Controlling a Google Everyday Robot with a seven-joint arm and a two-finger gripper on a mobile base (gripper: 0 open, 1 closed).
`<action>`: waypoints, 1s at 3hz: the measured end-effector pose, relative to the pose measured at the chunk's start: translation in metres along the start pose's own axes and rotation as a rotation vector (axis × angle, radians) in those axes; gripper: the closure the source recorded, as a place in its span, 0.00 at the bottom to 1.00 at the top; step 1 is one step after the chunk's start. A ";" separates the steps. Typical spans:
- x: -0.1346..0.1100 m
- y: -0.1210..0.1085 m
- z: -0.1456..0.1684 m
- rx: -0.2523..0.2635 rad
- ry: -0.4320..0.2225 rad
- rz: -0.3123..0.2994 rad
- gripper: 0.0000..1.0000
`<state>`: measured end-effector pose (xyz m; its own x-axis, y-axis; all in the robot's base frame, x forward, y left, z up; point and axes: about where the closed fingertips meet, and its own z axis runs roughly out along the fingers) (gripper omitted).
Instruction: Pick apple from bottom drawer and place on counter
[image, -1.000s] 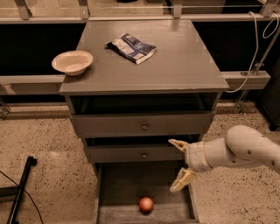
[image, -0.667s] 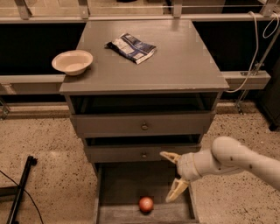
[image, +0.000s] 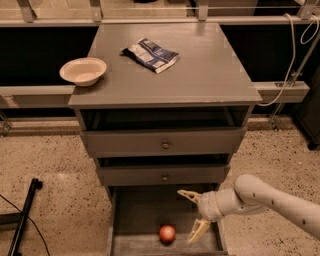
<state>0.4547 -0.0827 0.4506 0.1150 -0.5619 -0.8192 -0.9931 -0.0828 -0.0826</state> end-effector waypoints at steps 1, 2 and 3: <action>-0.003 -0.002 -0.003 0.003 0.006 -0.005 0.00; 0.011 -0.019 0.013 0.008 -0.026 0.004 0.00; 0.037 -0.043 0.049 0.054 -0.069 -0.027 0.00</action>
Offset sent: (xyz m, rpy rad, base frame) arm 0.0562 0.0143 -0.0524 0.0867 0.0122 -0.0281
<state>0.5002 -0.0600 0.3961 0.1419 -0.5019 -0.8532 -0.9896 -0.0520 -0.1340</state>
